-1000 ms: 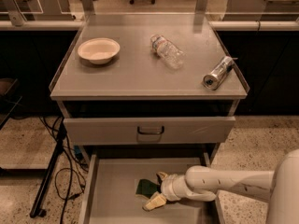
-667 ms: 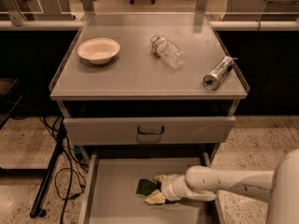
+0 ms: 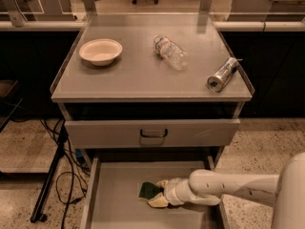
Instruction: Pick sponge from middle drawer and place on counter
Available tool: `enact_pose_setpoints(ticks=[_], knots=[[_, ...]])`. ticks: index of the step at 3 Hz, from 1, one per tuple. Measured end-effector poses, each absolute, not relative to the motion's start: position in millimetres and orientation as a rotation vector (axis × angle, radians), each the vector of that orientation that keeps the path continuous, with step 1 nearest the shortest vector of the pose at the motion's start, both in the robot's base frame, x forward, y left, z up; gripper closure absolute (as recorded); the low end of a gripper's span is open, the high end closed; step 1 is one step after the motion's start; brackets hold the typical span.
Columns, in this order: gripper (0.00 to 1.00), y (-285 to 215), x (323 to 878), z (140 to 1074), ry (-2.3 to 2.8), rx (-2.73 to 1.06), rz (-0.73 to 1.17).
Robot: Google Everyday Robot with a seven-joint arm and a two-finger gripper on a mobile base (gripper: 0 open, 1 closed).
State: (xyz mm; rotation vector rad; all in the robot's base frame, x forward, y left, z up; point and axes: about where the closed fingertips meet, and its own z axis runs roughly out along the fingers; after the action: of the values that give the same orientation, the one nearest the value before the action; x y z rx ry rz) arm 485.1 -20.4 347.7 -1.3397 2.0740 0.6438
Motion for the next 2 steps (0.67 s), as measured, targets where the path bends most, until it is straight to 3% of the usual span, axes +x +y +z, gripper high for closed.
enact_pose_setpoints(ticks=[1,2], knots=[[1.00,-20.4,485.1,347.7,2.074,-1.340,0.644],[1.00,-19.3,484.3,348.2,2.074,-1.346,0.649]])
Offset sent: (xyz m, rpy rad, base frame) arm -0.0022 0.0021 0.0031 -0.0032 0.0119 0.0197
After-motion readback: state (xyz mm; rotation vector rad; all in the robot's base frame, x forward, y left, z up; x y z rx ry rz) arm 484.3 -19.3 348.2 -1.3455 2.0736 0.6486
